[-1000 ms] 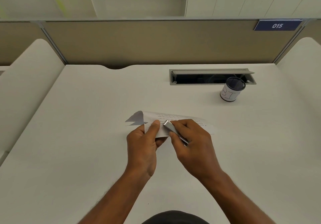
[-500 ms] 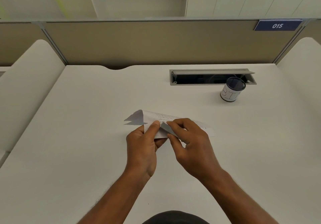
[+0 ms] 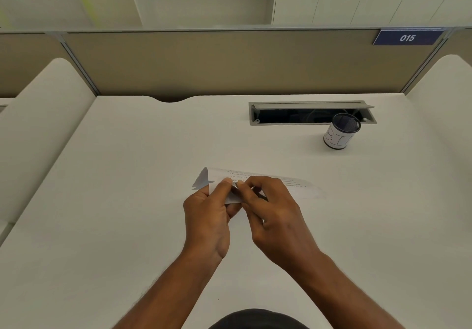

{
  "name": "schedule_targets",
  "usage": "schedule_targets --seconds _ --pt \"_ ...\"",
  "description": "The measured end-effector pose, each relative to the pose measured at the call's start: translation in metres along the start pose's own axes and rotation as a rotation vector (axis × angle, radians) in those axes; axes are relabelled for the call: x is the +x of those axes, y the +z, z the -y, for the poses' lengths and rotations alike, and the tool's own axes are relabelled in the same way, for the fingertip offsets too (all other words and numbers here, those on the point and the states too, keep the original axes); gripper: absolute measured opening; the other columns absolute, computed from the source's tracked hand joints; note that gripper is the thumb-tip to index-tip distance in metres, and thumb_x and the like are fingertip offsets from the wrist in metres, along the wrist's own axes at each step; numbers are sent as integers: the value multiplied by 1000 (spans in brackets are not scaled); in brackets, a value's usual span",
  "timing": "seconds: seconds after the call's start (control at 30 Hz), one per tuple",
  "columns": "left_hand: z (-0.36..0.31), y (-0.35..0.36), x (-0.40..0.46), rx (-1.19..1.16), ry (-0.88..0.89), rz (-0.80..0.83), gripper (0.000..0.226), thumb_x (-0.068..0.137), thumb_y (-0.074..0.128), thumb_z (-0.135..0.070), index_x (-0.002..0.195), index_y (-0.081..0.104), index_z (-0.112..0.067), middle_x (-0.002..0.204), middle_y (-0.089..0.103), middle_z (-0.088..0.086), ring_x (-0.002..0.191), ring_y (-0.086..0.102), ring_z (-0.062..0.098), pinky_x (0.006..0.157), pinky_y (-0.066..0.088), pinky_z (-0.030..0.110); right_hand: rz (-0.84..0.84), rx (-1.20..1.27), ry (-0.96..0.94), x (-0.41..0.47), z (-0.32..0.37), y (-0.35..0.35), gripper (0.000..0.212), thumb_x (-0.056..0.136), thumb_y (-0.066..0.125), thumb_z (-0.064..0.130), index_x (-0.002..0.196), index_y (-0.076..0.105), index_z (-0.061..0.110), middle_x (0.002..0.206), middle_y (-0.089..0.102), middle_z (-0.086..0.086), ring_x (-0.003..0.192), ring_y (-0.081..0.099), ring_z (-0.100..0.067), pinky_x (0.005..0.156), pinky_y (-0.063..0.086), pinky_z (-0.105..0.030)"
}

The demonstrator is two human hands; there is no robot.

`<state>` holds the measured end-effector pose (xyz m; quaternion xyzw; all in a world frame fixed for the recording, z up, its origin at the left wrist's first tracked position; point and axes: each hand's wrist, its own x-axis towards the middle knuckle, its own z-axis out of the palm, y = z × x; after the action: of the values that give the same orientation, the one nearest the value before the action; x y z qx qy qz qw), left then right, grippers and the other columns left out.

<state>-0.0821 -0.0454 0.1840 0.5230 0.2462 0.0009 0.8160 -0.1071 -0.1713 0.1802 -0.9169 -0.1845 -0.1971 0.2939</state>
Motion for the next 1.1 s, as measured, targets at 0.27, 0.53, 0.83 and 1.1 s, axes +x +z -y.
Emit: schedule_targets --seconds 0.27,0.53,0.83,1.1 --pt "0 0 1 24 -6 -26 13 93 67 -9 89 78 -2 91 79 17 88 78 30 68 63 32 -32 -70 -50 -4 -1 7 45 86 74 0 130 66 5 113 68 -14 103 63 -30 83 57 -37" --pt "0 0 1 82 -16 -43 14 94 69 -14 93 77 -2 92 79 18 88 78 31 72 65 35 -64 -126 -104 -8 -8 16 50 85 74 -2 133 64 6 117 68 -15 107 60 -30 86 54 -39" --pt "-10 5 1 36 -47 -13 17 93 68 -10 79 78 -10 85 81 10 80 79 26 63 62 31 -125 -65 -151 -11 -15 18 45 91 65 1 136 59 6 116 65 -13 107 57 -26 86 50 -35" --pt "-13 4 4 -50 -84 1 8 93 66 -3 91 73 1 86 81 14 82 79 27 70 65 40 -260 -112 19 -4 -27 6 39 84 60 -12 119 66 1 112 64 -13 109 56 -29 87 50 -39"
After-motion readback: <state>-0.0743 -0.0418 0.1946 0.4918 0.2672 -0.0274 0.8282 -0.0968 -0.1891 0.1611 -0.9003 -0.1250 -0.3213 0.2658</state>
